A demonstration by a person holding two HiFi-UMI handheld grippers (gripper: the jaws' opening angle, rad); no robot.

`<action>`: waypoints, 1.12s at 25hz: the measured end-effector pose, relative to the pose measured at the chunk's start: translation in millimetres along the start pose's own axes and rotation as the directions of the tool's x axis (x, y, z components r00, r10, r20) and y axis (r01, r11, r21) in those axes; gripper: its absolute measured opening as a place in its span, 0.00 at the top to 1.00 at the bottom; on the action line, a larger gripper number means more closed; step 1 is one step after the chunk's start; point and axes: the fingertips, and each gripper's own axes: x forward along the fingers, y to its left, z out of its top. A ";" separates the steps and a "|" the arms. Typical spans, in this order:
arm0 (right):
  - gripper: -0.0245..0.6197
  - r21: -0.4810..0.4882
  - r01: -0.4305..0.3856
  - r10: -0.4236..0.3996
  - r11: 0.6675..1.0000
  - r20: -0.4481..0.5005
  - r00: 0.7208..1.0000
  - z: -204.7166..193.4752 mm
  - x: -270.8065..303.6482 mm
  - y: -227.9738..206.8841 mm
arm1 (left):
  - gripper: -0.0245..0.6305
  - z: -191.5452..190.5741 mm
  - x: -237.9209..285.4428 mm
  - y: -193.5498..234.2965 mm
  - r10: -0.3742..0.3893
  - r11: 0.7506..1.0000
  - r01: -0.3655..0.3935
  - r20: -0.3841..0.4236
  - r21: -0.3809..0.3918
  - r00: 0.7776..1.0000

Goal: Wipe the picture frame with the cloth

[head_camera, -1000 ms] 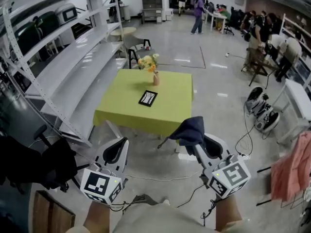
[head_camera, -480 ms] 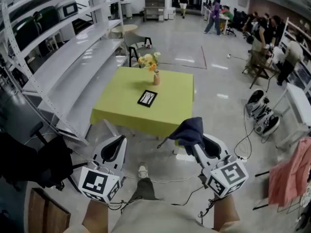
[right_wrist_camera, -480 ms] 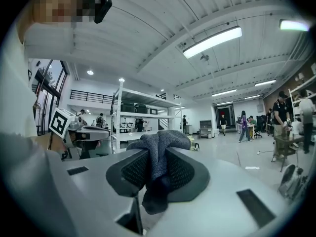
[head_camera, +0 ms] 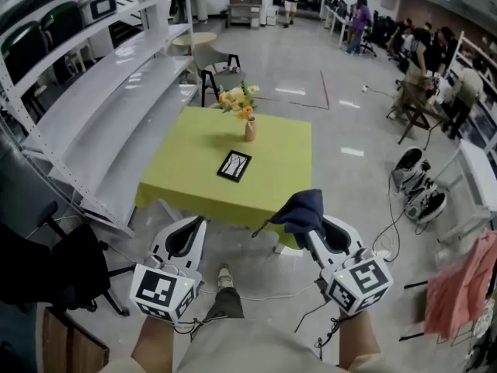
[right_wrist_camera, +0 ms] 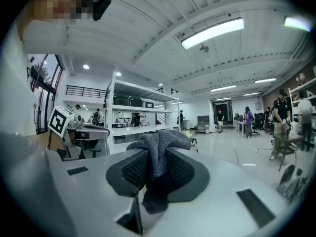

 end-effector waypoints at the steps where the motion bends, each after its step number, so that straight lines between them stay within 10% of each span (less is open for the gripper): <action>1: 0.82 0.003 -0.002 0.002 1.000 -0.009 1.000 0.2 10.3 -2.8 | 0.95 -0.7 8.2 7.4 -0.002 1.000 0.002 -0.006 -0.001 1.000; 28: 0.82 0.019 0.070 -0.065 0.997 -0.178 0.982 9.3 308.4 -62.0 | 0.95 -36.9 203.9 230.5 -0.140 0.990 0.140 -0.083 -0.012 0.987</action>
